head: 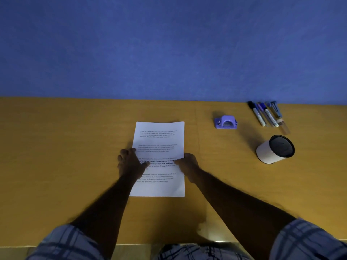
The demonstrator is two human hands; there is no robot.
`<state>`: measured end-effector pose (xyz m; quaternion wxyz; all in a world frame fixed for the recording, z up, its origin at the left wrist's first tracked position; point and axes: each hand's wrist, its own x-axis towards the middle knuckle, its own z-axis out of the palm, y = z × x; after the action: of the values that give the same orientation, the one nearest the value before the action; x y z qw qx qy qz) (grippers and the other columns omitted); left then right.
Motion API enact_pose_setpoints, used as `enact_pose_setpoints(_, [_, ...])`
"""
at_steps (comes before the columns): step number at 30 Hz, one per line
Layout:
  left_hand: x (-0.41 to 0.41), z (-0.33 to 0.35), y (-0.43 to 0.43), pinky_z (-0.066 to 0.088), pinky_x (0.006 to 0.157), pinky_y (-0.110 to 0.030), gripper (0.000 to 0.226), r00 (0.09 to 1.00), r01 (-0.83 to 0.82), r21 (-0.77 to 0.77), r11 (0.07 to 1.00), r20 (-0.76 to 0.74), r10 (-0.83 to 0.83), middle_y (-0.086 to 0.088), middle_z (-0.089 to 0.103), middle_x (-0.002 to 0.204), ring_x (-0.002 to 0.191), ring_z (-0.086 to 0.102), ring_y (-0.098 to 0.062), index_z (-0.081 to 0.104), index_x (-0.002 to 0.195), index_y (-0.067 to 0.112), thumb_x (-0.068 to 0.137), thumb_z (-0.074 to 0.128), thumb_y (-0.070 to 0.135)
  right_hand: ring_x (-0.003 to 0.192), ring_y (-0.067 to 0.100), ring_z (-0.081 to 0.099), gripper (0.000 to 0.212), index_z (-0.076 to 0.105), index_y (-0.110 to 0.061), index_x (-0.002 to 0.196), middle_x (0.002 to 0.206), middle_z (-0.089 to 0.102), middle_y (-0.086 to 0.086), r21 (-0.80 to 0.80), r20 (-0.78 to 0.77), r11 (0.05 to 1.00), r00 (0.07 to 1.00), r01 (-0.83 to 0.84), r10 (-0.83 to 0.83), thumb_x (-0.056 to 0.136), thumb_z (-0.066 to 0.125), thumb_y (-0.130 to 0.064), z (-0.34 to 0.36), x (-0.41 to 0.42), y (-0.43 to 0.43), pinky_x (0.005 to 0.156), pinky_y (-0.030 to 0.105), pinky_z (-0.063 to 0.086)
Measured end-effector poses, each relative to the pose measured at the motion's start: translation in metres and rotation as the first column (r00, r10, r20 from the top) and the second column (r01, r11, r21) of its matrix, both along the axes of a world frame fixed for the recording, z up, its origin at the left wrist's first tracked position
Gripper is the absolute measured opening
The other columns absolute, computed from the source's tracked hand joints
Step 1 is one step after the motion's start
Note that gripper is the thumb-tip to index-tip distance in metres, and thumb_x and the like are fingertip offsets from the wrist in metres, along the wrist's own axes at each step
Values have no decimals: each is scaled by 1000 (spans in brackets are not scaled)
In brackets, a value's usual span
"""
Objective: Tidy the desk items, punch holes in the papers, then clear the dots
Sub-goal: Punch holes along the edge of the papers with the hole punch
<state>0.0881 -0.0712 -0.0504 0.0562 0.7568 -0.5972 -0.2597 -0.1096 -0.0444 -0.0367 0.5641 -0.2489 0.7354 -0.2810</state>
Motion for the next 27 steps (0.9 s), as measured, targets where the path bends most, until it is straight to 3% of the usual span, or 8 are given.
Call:
enact_pose_setpoints(5, [6, -1, 2, 42, 101, -51, 77, 998, -11, -38, 999, -60, 9, -15, 38, 139, 129, 36, -36, 41, 138, 13, 78, 76, 45, 99, 27, 66, 23, 66, -8, 108, 113, 68, 8, -43, 7, 999, 1000, 5, -5, 87, 59, -1, -6, -4, 5, 85, 42, 57])
enact_pose_setpoints(10, [29, -3, 14, 45, 95, -42, 56, 933, -247, -171, 954, -309, 186, -13, 58, 123, 118, 51, -30, 48, 137, 9, 89, 66, 31, 92, 22, 67, 18, 66, -16, 98, 113, 69, 8, -52, 116, 995, 990, 83, -77, 89, 63, -1, -10, -14, 13, 82, 40, 57])
enact_pose_setpoints(12, [38, -6, 24, 49, 75, -35, 48, 822, -433, -169, 886, -476, 311, -12, 64, 98, 97, 60, -33, 52, 131, 1, 89, 66, 18, 103, 30, 66, 22, 65, -8, 110, 119, 68, 11, -51, 152, 991, 982, 122, -113, 89, 64, -3, -12, -19, 15, 92, 48, 55])
enact_pose_setpoints(15, [39, -11, 36, 46, 61, -43, 46, 610, -595, -52, 802, -678, 409, -30, 55, 82, 77, 53, -45, 52, 112, -15, 94, 60, 26, 110, 34, 63, 34, 61, -3, 123, 123, 65, 13, -40, 220, 978, 956, 206, -193, 90, 64, -3, -11, -29, 20, 97, 53, 51])
enact_pose_setpoints(17, [27, -12, 39, 41, 54, -28, 54, 525, -615, -7, 789, -750, 402, -17, 49, 78, 72, 45, -29, 51, 109, -18, 96, 56, 34, 110, 34, 63, 34, 60, -3, 124, 123, 66, 13, -37, 309, 962, 919, 270, -246, 90, 63, -1, -10, -35, 23, 98, 54, 50])
enact_pose_setpoints(21, [-21, 3, 42, 53, 87, -40, 43, 239, -522, 185, 833, -905, 351, -10, 68, 116, 107, 64, -28, 60, 124, 2, 99, 50, 36, 117, 35, 60, 39, 56, -1, 130, 127, 64, 14, -42, 456, 929, 835, 367, -309, 91, 61, 1, -4, -45, 24, 101, 54, 47])
enact_pose_setpoints(23, [-43, 10, 44, 54, 91, -41, 45, 120, -430, 252, 867, -936, 332, -7, 68, 123, 112, 65, -23, 58, 131, 10, 98, 50, 39, 117, 35, 60, 39, 56, -2, 131, 128, 64, 13, -50, 496, 918, 808, 394, -319, 92, 61, 0, -1, -49, 24, 101, 54, 47])
enact_pose_setpoints(27, [-73, 8, 45, 58, 86, -38, 39, 115, -363, 251, 897, -944, 311, -7, 66, 126, 112, 65, -23, 54, 135, 10, 98, 54, 25, 117, 34, 61, 39, 56, -5, 130, 127, 65, 13, -79, 558, 903, 769, 423, -311, 92, 60, 0, 2, -54, 27, 100, 53, 49])
